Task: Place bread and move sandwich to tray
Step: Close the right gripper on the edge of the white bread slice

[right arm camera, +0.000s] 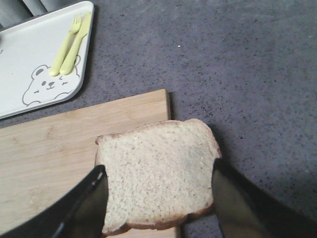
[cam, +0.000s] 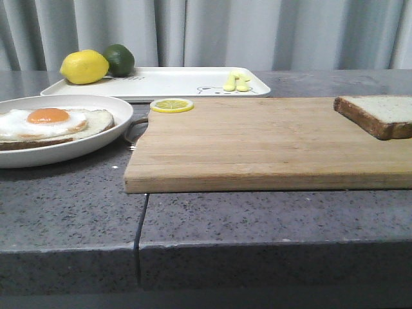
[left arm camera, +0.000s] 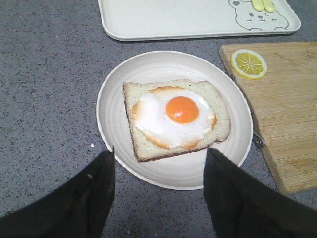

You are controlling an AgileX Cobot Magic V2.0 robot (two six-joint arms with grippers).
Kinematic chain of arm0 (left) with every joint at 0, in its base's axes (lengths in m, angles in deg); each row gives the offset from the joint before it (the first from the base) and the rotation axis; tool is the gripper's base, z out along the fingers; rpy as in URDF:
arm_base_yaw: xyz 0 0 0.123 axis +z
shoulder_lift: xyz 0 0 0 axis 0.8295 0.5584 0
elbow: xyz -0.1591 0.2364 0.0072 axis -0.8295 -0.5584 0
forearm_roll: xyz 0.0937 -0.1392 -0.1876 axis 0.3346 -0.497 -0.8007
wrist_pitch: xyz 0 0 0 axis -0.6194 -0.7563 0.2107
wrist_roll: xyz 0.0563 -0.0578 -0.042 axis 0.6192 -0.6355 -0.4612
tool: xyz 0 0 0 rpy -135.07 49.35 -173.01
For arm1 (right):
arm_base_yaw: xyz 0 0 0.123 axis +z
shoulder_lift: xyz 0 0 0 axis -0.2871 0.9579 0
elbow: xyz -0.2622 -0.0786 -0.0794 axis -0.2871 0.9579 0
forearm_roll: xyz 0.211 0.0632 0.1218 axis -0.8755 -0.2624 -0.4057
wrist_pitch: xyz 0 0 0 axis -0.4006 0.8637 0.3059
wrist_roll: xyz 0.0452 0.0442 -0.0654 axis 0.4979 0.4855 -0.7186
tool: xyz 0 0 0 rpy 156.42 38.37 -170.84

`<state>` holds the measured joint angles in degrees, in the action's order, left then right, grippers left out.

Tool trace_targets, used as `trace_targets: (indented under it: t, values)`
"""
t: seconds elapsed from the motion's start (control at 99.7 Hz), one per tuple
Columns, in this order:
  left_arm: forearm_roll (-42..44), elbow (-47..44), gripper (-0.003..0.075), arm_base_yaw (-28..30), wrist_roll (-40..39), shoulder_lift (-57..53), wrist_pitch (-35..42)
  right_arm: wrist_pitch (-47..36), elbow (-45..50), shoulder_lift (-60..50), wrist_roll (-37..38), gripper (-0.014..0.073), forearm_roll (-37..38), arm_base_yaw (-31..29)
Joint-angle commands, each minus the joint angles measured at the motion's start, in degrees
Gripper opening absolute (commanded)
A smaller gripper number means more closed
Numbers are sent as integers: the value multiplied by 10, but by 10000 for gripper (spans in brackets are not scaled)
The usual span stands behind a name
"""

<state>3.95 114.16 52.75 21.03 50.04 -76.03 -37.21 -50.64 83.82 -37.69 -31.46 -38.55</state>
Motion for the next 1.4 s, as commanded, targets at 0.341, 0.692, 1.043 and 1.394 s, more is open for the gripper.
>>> trace_targets:
  t: [0.341, 0.692, 1.043, 1.394]
  values:
    - [-14, 19, 365, 0, -1, 1, 35, -5, -18, 130, -96, 467, -120, -36]
    - [-14, 19, 365, 0, -1, 1, 35, 3, -18, 206, -154, 467, -176, -36]
    - [-14, 19, 365, 0, -1, 1, 34, 16, -18, 236, -175, 467, -217, -36]
    - [-14, 19, 365, 0, -1, 1, 34, 39, -18, 251, -183, 467, -234, -36]
